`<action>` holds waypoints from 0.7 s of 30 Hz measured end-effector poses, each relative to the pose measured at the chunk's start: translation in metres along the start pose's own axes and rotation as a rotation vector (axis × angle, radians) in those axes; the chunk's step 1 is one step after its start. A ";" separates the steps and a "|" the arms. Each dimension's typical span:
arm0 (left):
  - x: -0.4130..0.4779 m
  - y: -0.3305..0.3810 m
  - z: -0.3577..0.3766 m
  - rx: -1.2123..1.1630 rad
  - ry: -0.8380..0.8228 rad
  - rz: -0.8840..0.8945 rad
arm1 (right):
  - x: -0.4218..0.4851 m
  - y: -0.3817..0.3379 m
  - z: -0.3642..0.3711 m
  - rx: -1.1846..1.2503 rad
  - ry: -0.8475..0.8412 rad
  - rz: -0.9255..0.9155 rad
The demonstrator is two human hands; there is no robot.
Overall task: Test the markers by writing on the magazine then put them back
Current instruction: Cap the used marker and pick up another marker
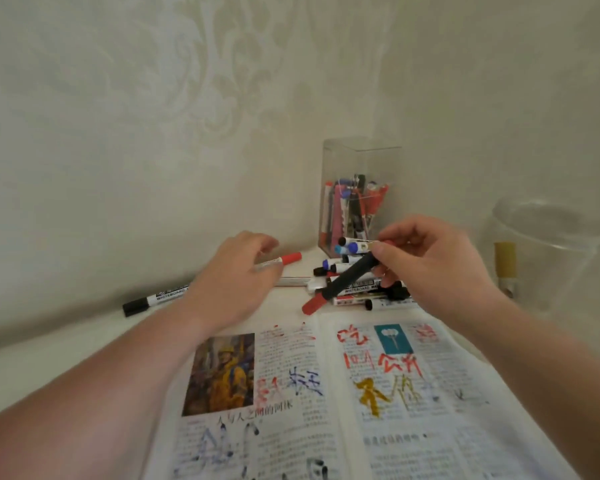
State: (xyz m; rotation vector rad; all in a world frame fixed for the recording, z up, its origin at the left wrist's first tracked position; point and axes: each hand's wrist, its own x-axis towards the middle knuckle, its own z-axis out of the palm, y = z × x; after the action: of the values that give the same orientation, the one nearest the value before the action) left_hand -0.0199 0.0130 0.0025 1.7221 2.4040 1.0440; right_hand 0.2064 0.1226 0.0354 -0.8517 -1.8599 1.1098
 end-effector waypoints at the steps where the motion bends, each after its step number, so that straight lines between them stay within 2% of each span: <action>1: 0.011 -0.007 -0.003 0.100 -0.053 -0.007 | -0.001 0.008 0.001 0.014 0.002 0.023; 4: 0.035 -0.018 0.001 0.485 -0.287 -0.035 | -0.002 0.032 0.008 -0.017 -0.047 0.018; 7: 0.048 -0.021 0.016 0.608 -0.357 -0.031 | -0.001 0.048 0.009 -0.301 -0.174 -0.185; 11: 0.059 -0.024 0.030 0.623 -0.316 -0.015 | 0.003 0.052 0.004 -0.579 -0.286 -0.328; 17: 0.052 -0.020 0.036 0.674 -0.373 -0.073 | 0.008 0.051 0.001 -0.832 -0.366 -0.358; 19: 0.050 -0.015 0.027 0.567 -0.310 -0.126 | 0.009 0.051 -0.003 -0.835 -0.366 -0.374; 21: 0.049 -0.011 0.015 0.302 -0.155 -0.177 | 0.010 0.048 -0.009 -0.820 -0.297 -0.416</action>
State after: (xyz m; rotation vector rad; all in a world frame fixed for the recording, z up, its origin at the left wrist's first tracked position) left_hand -0.0433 0.0599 0.0033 1.5548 2.6576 0.5282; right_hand 0.2165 0.1526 -0.0026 -0.6833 -2.6437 0.1874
